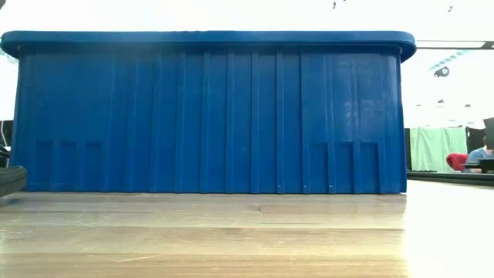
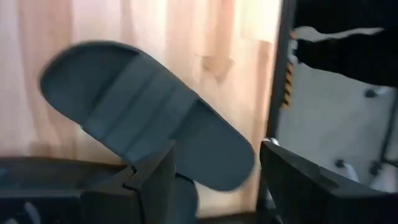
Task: Pick and place slides into bin
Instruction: Put the right black slide into the blue container
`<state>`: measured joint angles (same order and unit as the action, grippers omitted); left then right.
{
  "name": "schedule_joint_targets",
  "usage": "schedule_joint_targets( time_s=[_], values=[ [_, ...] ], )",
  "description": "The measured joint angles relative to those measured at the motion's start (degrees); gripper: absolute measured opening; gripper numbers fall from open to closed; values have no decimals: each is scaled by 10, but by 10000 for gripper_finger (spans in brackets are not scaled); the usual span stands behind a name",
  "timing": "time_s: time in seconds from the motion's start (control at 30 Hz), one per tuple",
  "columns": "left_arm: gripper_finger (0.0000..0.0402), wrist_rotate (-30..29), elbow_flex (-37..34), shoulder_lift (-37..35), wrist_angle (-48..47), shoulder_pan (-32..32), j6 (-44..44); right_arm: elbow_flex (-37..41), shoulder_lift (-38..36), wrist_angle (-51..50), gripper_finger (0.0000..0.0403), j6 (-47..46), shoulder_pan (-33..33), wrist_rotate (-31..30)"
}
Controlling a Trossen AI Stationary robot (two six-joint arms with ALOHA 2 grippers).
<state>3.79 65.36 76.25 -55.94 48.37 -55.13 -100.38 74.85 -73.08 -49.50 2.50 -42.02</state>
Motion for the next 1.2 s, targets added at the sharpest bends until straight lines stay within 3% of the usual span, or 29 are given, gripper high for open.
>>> schedule_joint_targets(
  time_s=[0.3,0.53,0.9,1.2],
  values=[
    [217,-61,12,77,4,42,56,0,3,1,127,0,0,0],
    [217,-108,34,130,-79,70,41,0,3,1,127,4,0,0],
    [217,-218,42,137,-98,111,19,0,3,1,127,5,0,0],
    [217,-223,24,137,-42,113,32,0,3,0,127,9,0,0]
  ],
)
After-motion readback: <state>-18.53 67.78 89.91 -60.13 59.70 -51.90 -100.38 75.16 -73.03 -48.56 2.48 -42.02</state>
